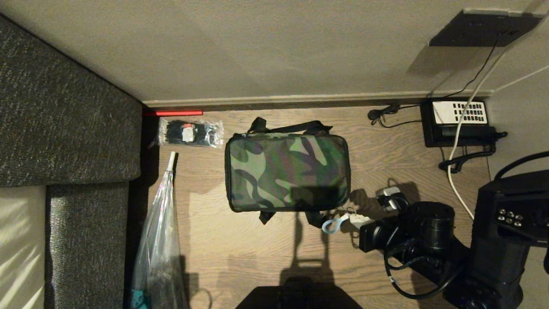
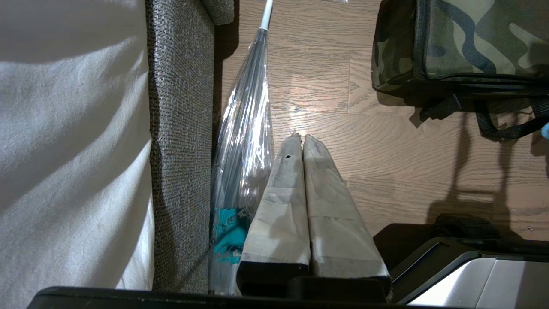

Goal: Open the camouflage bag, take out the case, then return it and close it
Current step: Open the top of the storage box

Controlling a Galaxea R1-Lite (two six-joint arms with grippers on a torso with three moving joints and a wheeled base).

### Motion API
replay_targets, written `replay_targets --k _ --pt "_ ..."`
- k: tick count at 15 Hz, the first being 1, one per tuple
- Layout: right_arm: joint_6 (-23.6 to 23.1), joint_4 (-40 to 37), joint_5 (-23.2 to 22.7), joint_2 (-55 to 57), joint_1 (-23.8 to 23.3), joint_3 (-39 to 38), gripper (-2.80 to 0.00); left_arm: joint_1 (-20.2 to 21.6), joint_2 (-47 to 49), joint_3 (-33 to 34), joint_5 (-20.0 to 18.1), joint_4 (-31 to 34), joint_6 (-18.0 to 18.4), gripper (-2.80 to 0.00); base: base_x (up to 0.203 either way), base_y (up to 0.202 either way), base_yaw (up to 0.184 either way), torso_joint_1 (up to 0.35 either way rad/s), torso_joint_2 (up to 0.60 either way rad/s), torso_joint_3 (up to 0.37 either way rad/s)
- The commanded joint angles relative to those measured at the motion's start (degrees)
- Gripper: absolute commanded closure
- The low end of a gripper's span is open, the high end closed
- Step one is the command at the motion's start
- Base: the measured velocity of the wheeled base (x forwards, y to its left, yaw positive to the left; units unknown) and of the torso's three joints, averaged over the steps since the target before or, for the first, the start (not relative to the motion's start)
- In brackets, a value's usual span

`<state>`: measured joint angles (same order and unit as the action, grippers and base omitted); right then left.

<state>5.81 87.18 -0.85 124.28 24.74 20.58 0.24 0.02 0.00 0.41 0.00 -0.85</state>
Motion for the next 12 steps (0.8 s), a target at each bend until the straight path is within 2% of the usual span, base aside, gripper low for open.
replay_targets --k 1,7,10,12 --pt "-0.27 0.48 -0.5 -0.46 -1.85 0.06 0.0 0.02 -0.11 0.18 0.03 0.0 -0.03 0.0 0.0 0.0 0.0 0.0 0.0 0.0" --pt "-1.48 0.48 -2.64 -1.16 -6.85 0.83 0.0 0.02 -0.11 0.18 0.03 0.0 -0.03 0.0 0.0 0.0 0.0 0.0 0.0 0.0" --pt "-1.39 0.48 -6.25 -2.81 -8.47 1.19 0.0 0.02 -0.11 0.18 0.03 0.0 -0.03 0.0 0.0 0.0 0.0 0.0 0.0 0.0" --pt "-1.15 0.48 -6.86 -3.81 -8.66 2.5 0.0 0.02 -0.11 0.18 0.03 0.0 -0.03 0.0 0.0 0.0 0.0 0.0 0.0 0.0"
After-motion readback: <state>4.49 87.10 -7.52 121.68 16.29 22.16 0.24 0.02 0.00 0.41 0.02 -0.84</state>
